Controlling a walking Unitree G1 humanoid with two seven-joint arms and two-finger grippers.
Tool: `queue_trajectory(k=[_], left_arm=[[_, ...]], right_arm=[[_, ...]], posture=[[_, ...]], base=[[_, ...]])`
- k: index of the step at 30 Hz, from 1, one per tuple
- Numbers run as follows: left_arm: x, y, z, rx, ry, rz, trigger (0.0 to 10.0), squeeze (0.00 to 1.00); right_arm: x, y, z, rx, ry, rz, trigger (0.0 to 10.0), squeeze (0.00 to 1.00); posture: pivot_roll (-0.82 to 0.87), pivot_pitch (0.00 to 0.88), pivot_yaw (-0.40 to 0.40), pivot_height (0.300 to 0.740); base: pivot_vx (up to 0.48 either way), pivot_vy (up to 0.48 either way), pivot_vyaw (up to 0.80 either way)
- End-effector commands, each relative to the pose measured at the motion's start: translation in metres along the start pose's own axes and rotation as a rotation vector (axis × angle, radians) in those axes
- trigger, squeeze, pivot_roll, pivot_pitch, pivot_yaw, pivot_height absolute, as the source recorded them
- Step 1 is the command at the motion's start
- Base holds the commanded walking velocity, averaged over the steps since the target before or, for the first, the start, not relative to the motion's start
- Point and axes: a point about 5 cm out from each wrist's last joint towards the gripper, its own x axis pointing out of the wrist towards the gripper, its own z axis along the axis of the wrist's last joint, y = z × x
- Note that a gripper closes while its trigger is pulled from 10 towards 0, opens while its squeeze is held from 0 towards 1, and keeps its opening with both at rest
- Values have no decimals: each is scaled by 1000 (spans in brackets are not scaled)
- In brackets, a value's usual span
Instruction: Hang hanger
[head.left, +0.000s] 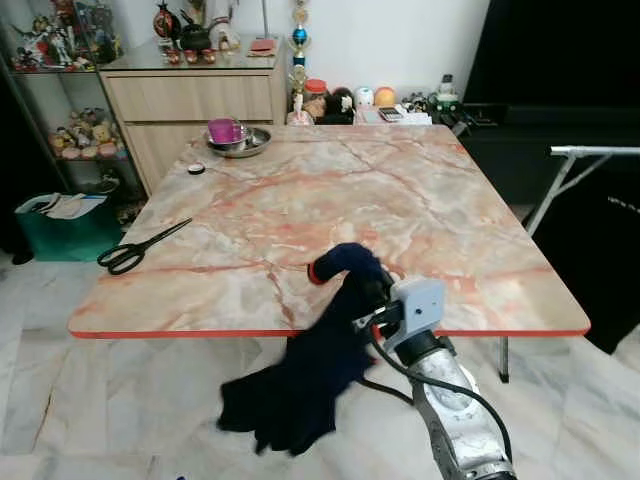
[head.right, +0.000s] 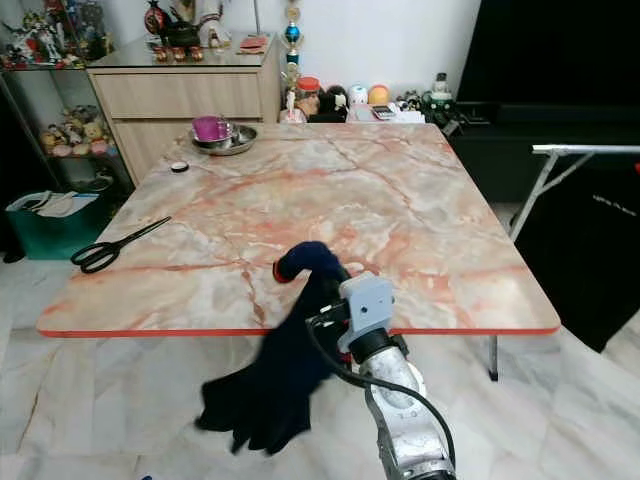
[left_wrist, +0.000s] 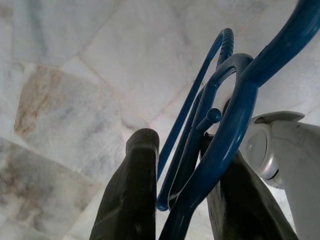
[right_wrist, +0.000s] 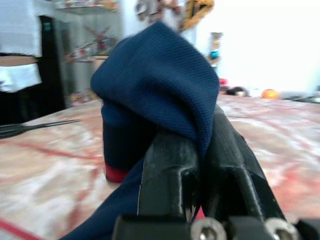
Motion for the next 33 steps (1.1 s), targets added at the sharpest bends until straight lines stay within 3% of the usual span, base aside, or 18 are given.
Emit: queue_trajectory(k=[1, 21, 33], left_arm=[[0, 1, 1, 36, -14, -8, 10000, 0], [0, 1, 1, 75, -21, -30, 10000, 0], [0, 2, 1, 89, -15, -16, 10000, 0]], right_arm=[[3, -6, 8, -11, -44, -28, 10000, 0], [2, -10, 9, -27, -52, -53, 10000, 0], [2, -9, 8, -34, -51, -48, 10000, 0]], posture=[[24, 0, 35, 740], [27, 0, 37, 740], [30, 0, 37, 740]], base=[[0, 0, 0], [0, -40, 0], [0, -325, 0]])
